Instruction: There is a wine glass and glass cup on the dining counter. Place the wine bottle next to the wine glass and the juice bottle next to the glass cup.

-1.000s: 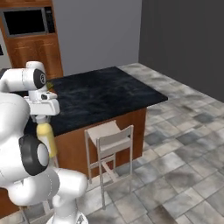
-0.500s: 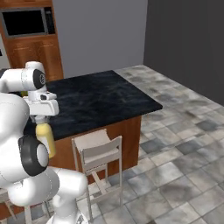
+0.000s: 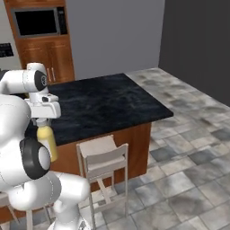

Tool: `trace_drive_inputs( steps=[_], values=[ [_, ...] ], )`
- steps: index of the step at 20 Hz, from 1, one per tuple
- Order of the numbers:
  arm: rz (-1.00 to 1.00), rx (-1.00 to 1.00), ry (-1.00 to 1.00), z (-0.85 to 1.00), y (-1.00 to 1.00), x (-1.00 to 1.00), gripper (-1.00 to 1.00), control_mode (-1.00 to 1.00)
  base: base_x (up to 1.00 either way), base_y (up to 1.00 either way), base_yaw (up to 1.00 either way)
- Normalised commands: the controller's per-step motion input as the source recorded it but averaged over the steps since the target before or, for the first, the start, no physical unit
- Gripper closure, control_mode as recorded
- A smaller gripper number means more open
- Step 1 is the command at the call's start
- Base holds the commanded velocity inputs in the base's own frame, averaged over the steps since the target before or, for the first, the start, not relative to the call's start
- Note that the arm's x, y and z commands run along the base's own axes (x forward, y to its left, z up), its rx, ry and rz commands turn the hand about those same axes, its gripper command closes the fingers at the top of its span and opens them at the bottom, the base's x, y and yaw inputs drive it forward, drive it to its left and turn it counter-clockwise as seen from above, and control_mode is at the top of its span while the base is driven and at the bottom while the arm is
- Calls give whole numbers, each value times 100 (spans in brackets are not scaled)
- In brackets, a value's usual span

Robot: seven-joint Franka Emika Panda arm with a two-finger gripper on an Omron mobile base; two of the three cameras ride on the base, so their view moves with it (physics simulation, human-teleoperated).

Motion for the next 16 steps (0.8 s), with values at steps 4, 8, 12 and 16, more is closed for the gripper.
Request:
trace_drive_inputs(
  steps=[4, 8, 12, 16],
  values=[
    [0, 0, 0, 0, 0, 0, 100, 100, 30, 0, 28],
    [0, 0, 0, 0, 0, 0, 100, 100, 26, 0, 30],
    [0, 0, 0, 0, 0, 0, 100, 100, 27, 1, 24],
    [0, 0, 0, 0, 0, 0, 100, 100, 27, 6, 27]
  ],
)
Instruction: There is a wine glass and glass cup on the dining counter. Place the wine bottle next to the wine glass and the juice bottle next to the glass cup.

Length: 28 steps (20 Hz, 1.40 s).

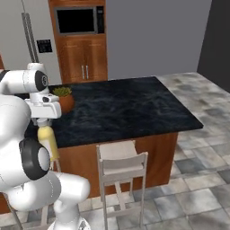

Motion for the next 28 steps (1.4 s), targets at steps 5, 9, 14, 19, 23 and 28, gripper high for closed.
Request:
trace_drive_inputs(
  steps=[5, 9, 14, 19, 23, 28],
  values=[
    [0, 0, 0, 0, 0, 0, 100, 100, 34, 0, 17],
    [0, 0, 0, 0, 0, 0, 100, 100, 42, 2, 13],
    [0, 0, 0, 0, 0, 0, 100, 100, 42, 2, 26],
    [0, 0, 0, 0, 0, 0, 100, 100, 7, 0, 2],
    [0, 0, 0, 0, 0, 0, 100, 100, 0, 0, 0],
    [6, 5, 2, 12, 0, 11, 100, -100, 3, 0, 1]
  ],
)
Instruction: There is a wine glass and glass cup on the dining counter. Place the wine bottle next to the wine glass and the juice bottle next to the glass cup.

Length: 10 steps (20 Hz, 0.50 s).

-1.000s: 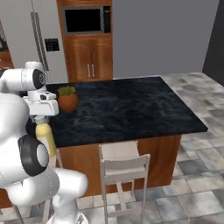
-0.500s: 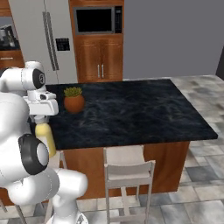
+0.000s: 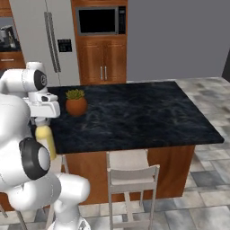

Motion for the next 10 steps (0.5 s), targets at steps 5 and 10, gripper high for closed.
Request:
trace_drive_inputs(
  steps=[5, 10],
  values=[
    [15, 8, 0, 29, 7, 24, 100, -100, 0, 0, 0],
    [17, 6, 0, 21, 16, 27, 100, -100, 0, 0, 0]
  ],
)
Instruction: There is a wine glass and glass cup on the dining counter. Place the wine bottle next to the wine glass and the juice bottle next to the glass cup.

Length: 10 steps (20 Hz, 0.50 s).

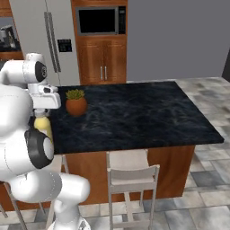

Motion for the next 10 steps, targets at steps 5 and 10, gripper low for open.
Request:
trace_drive_inputs(
  steps=[5, 10],
  values=[
    [8, 0, 1, 5, 33, 37, 100, -100, 0, 0, 0],
    [7, 0, 0, -3, 24, 35, 100, -100, 0, 0, 0]
  ],
)
